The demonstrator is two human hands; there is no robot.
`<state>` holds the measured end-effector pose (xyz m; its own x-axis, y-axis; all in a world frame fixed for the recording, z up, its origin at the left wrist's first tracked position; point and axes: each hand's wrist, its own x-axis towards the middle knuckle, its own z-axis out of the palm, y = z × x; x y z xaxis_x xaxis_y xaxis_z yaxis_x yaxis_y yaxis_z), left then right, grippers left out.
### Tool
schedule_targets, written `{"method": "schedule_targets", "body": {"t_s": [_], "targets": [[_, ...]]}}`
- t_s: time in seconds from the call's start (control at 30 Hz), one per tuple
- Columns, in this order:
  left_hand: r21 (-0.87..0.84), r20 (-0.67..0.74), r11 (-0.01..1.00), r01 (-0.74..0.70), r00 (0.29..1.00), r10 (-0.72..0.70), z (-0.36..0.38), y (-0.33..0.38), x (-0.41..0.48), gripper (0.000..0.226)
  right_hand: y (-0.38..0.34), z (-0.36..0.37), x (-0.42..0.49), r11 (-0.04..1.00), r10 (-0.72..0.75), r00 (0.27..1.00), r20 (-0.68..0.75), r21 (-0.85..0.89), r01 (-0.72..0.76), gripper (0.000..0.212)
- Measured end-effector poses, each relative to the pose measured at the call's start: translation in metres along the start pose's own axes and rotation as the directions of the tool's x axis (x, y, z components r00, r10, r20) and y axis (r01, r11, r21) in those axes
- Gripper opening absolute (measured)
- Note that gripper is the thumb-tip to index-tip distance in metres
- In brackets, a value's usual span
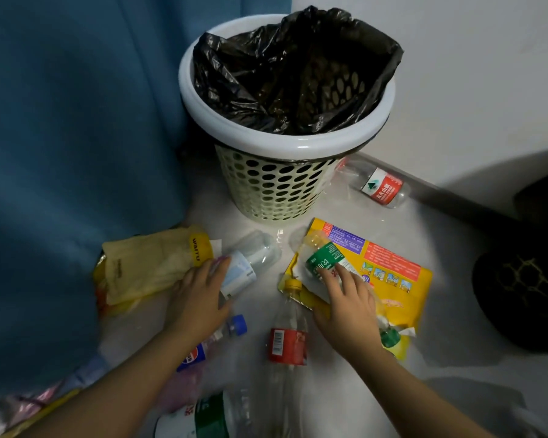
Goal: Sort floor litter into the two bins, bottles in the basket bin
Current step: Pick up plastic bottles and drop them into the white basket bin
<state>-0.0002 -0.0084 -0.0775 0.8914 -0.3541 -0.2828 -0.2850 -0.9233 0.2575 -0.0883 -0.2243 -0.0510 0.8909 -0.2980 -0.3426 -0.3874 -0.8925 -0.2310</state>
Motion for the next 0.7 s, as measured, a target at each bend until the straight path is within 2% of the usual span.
{"method": "schedule_targets", "body": {"t_s": [0.13, 0.3, 0.43, 0.57, 0.7], "targets": [[0.011, 0.022, 0.996, 0.092, 0.995, -0.093, -0.002, -0.003, -0.002, 0.086, 0.004, -0.001, -0.004, 0.999, -0.009, 0.999, -0.032, 0.047, 0.01, 0.066], [0.02, 0.021, 0.984, 0.179, 0.984, -0.179, -0.003, -0.01, -0.005, 0.091, 0.028, 0.003, -0.011, 0.99, 0.134, 0.989, -0.056, 0.062, -0.13, 0.067], [0.0, 0.052, 0.977, 0.213, 0.976, -0.212, -0.001, -0.007, -0.007, 0.087, 0.041, 0.011, -0.022, 0.972, 0.229, 0.973, -0.031, 0.065, -0.227, 0.072], [-0.05, 0.054, 0.966, 0.252, 0.967, -0.249, -0.003, -0.007, -0.006, 0.068, 0.049, 0.016, -0.025, 0.924, 0.363, 0.932, -0.008, 0.134, -0.359, 0.081], [-0.063, 0.02, 0.964, 0.258, 0.966, -0.257, -0.01, -0.005, -0.009, 0.067, 0.054, 0.017, -0.028, 0.917, 0.383, 0.923, 0.029, 0.106, -0.383, 0.076]]}}
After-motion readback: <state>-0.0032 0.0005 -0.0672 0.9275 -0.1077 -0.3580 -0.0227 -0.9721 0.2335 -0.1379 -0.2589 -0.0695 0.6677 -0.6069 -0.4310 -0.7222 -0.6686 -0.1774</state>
